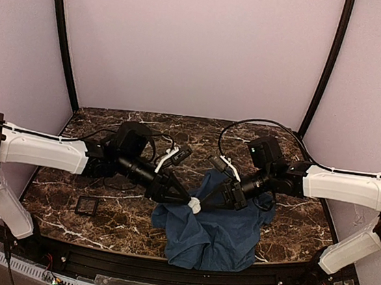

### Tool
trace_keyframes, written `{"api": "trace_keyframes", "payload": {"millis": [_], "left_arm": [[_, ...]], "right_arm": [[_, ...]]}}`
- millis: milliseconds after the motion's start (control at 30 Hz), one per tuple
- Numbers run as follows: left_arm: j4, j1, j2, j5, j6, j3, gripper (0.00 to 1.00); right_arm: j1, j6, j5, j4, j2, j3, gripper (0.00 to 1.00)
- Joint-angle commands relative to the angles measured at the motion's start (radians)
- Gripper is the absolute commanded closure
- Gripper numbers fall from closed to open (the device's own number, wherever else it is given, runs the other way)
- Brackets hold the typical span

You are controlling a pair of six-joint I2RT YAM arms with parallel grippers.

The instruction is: Remove the brooch from the garment

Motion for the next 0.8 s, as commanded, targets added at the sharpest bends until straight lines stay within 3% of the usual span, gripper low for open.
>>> {"api": "trace_keyframes", "payload": {"millis": [0,233,300,400,533,667,767], "left_arm": [[0.008,-0.01,0.007,0.021,-0.008,0.021,0.69],[0.029,-0.019,0.017,0.035,-0.022,0.016,0.75],[0.039,-0.019,0.017,0.038,-0.028,0.011,0.8],[0.055,-0.02,0.015,0.047,-0.039,0.005,0.95],[0.084,-0.02,-0.001,0.049,-0.058,-0.013,0.99],[0.16,-0.019,-0.038,-0.021,-0.101,-0.057,0.99],[0.258,-0.019,-0.07,-0.081,-0.173,-0.114,0.99]], "right_arm": [[-0.004,-0.012,-0.036,0.023,0.008,0.034,1.0],[-0.003,-0.005,-0.033,0.041,0.007,0.028,1.0],[-0.003,-0.005,-0.031,0.042,0.008,0.027,1.0],[-0.004,-0.004,-0.021,0.046,0.008,0.024,1.0],[-0.006,0.014,0.026,0.063,-0.001,0.02,0.98],[-0.02,0.071,0.063,0.145,-0.03,-0.014,0.55],[-0.029,0.124,0.112,0.225,-0.069,-0.051,0.37]]}}
